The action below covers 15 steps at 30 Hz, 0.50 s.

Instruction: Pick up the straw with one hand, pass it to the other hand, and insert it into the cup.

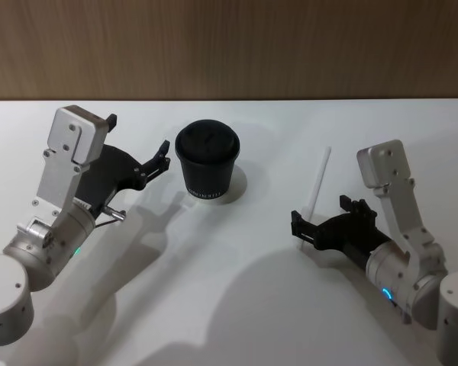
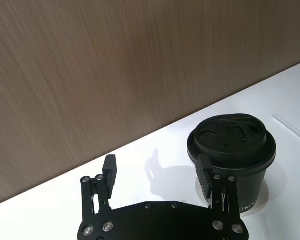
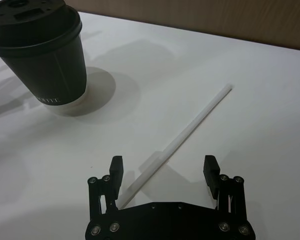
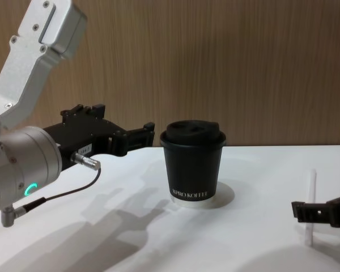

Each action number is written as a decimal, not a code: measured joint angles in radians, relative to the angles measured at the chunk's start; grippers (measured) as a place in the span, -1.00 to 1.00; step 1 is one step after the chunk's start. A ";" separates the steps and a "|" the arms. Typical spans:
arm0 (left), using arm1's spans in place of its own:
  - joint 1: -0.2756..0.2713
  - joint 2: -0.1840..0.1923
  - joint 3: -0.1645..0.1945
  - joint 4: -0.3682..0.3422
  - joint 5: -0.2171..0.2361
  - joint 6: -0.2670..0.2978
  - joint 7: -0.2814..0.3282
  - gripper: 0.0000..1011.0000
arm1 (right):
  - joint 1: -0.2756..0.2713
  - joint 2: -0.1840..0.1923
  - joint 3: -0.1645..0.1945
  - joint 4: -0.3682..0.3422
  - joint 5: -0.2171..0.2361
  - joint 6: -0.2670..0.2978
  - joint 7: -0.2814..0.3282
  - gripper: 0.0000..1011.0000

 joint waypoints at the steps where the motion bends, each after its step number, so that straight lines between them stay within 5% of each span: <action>1: 0.000 0.000 0.000 0.000 0.000 0.000 0.000 0.98 | 0.000 0.000 0.000 0.001 0.000 0.000 0.001 0.98; 15: 0.000 0.000 0.000 0.000 0.000 0.000 0.000 0.98 | 0.007 -0.007 -0.003 0.024 -0.007 0.001 0.020 0.98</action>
